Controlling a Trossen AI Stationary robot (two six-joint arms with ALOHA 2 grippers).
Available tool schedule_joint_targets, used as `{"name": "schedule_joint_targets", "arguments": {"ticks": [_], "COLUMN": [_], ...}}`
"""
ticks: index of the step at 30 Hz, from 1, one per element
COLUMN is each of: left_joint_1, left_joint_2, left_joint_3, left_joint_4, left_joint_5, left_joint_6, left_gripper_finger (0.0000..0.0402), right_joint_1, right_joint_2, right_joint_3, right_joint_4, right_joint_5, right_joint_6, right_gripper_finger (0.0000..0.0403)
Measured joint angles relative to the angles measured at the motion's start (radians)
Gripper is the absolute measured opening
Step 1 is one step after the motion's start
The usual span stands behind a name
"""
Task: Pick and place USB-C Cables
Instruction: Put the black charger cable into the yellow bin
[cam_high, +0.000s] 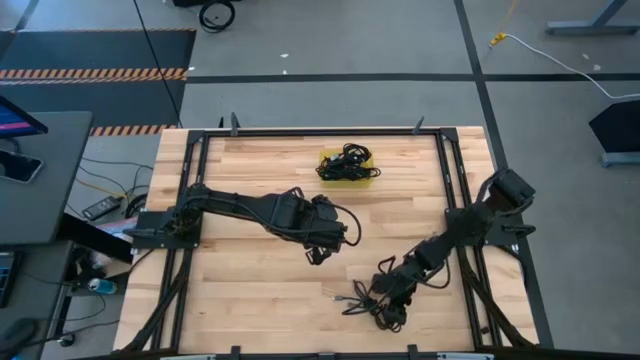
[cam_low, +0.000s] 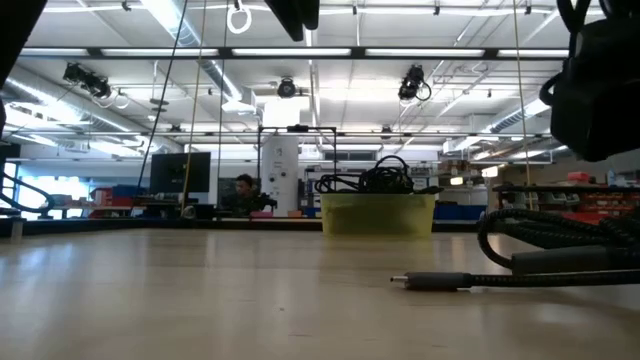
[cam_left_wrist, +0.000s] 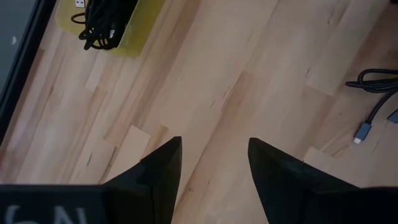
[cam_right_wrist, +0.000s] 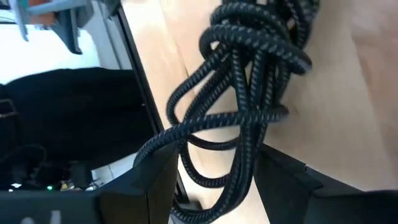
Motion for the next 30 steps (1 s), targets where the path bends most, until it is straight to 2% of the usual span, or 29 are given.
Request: {"name": "schedule_joint_targets", "arguments": {"ticks": [4, 6, 8, 12, 19, 23, 30], "left_joint_1": [0.0, 0.0, 0.0, 0.001, 0.016, 0.042, 0.084], "left_joint_2": [0.0, 0.0, 0.0, 0.0, 0.0, 0.0, 0.0], "left_joint_3": [0.0, 0.0, 0.0, 0.0, 0.0, 0.0, 0.0], "left_joint_4": [0.0, -0.001, 0.0, 0.0, 0.003, 0.006, 0.006], "left_joint_5": [0.0, 0.0, 0.0, 0.0, 0.0, 0.0, 0.0], "left_joint_6": [0.0, 0.0, 0.0, 0.0, 0.01, 0.028, 0.058], "left_gripper_finger": [0.0192, 0.0192, 0.0192, 0.0192, 0.0192, 0.0192, 0.0192], "right_joint_1": [0.0, -0.001, 0.0, 0.0, -0.024, -0.073, -0.252], "right_joint_2": [0.039, 0.048, 0.056, 0.046, -0.072, -0.221, -0.543], "right_joint_3": [0.001, 0.001, 0.001, 0.0, 0.0, 0.001, 0.04], "right_joint_4": [0.044, 0.054, 0.058, 0.065, 0.056, -0.118, -0.635], "right_joint_5": [-0.003, -0.019, -0.044, -0.051, 0.071, 0.177, 0.363], "right_joint_6": [0.01, 0.011, 0.01, 0.022, 0.003, -0.047, -0.21], "right_gripper_finger": [0.02, 0.0182, 0.0146, 0.0033, 0.0023, 0.0023, 0.0023]}}
